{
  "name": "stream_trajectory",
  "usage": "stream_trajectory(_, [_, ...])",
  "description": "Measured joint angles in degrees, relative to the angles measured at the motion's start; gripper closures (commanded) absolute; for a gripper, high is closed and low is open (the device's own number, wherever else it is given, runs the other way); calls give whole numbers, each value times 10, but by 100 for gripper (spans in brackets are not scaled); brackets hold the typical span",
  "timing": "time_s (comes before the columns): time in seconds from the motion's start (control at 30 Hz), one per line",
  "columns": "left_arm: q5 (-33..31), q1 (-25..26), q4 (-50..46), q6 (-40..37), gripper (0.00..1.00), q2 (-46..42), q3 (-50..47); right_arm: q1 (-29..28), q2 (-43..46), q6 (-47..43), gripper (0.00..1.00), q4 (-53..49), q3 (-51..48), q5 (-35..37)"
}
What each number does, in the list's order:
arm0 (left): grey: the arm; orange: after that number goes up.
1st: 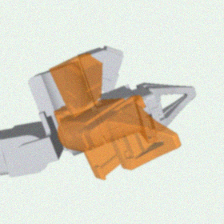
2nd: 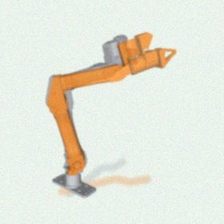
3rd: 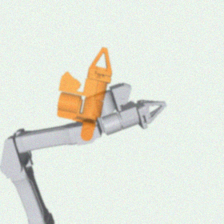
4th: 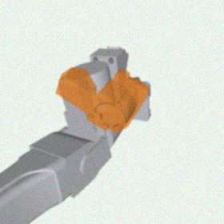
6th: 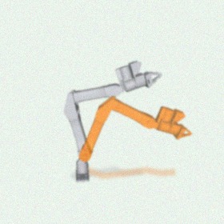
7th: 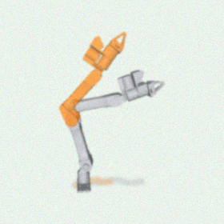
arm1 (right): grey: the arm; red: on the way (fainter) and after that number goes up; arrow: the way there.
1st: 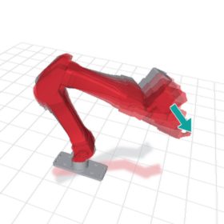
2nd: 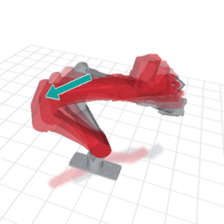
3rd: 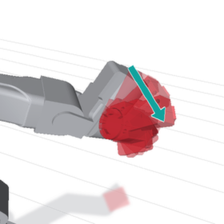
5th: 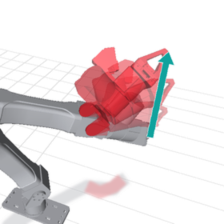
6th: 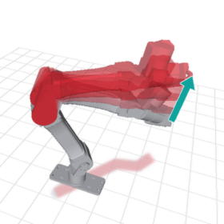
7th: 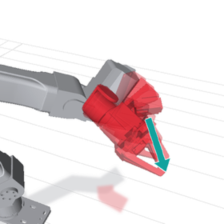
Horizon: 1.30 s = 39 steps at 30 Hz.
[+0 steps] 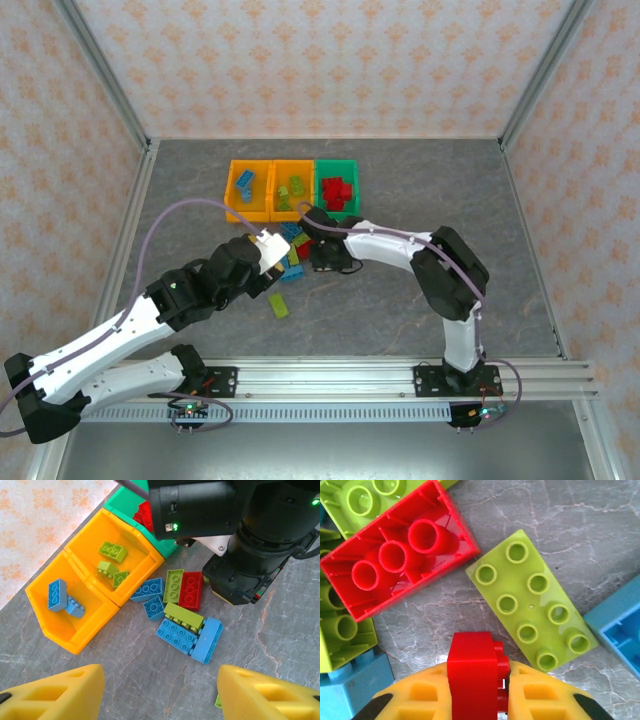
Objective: Sort the legos into containers by color
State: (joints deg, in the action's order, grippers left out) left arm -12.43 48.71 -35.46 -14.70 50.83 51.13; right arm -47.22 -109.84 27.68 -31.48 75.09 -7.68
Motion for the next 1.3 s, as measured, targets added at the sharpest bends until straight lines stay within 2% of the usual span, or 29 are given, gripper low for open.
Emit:
stream_trajectory(0.13, [41, 0, 0, -17, 30, -14, -7, 0, 105, 6, 81, 27, -65, 20])
stream_trajectory(0.23, [62, 0, 0, -27, 26, -29, -15, 14, 181, 4, 81, 58, -65, 59])
stream_trajectory(0.3, [63, 0, 0, -32, 24, -32, -17, 39, 197, -3, 81, 73, -42, 82])
stream_trajectory(0.4, [62, 0, 0, -35, 20, -32, -17, 96, 151, -26, 81, 87, 38, 108])
stream_trajectory(0.57, [55, 0, 0, -35, 14, -32, -17, 149, -6, -66, 78, 80, 197, 118])
stream_trajectory(0.67, [40, -1, 0, -29, 13, -32, -17, 153, -85, -81, 71, 58, 265, 111])
stream_trajectory(0.8, [16, -14, 0, 7, 4, -31, -14, 153, -144, -92, 52, 8, 327, 97])
stream_trajectory(0.83, [8, -17, -4, 25, 0, -28, -7, 153, -148, -93, 49, -6, 338, 94])
stream_trajectory(0.93, [-12, -20, -37, 106, 0, 2, 53, 153, -137, -98, 45, -32, 346, 87])
stream_trajectory(1.03, [-29, -20, -64, 228, 0, 38, 121, 153, -83, -97, 41, -52, 312, 81])
stream_trajectory(1.13, [-33, -20, -76, 348, 0, 52, 133, 153, 16, -91, 35, -74, 252, 67])
stream_trajectory(1.3, [-33, -22, -85, 566, 0, 81, 85, 148, 272, -63, 21, -85, 100, 18])
